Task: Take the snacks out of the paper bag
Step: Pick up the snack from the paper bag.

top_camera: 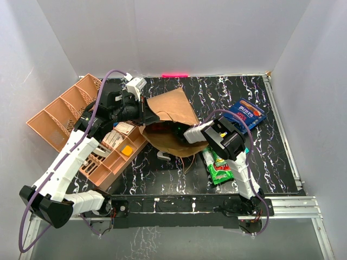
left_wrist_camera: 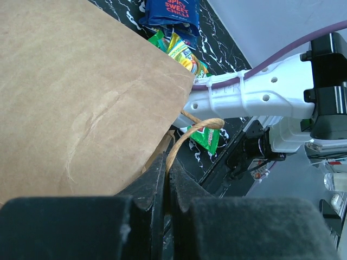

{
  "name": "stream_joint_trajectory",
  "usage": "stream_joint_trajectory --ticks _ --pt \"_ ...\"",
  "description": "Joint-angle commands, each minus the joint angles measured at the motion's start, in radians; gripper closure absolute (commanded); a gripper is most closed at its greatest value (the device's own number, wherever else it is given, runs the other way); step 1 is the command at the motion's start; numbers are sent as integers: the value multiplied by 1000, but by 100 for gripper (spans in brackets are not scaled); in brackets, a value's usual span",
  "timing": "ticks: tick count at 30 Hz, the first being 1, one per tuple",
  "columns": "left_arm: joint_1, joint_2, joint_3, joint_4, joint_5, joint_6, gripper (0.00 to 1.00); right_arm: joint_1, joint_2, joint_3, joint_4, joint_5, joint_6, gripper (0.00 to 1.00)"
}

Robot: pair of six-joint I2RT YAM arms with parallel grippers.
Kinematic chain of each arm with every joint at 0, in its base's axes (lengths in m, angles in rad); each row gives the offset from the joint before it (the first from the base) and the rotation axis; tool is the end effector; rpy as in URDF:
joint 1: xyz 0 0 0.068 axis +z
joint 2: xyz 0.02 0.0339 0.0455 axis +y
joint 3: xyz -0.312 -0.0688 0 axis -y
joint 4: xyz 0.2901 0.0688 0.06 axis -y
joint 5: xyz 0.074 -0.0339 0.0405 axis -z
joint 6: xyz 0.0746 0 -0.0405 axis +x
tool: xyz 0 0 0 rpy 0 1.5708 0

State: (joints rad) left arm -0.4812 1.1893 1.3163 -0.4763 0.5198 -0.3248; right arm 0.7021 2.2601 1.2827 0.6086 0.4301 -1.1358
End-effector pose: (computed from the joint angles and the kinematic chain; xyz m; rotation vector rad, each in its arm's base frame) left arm 0.2615 -0.1784 0.4518 0.5216 1.9430 -1.0268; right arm 0.4497 0.3396 0.0962 -1.3711 1.4132 -0.7026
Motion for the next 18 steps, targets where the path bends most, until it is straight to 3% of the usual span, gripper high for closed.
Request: stream_joint_trajectory --ticks 1,5,10,18 --pt "0 -22 47 -15 -23 -15 100 -2 -58 -6 17 -36 38 74" --pt "-1 -12 40 -4 -70 -44 100 18 -142 -79 -9 -94 98 79" --pt "0 5 37 19 -93 -77 100 52 -240 -158 -66 -119 188 92" --pt "0 14 29 95 -89 -138 100 126 -466 -340 -159 -238 320 93"
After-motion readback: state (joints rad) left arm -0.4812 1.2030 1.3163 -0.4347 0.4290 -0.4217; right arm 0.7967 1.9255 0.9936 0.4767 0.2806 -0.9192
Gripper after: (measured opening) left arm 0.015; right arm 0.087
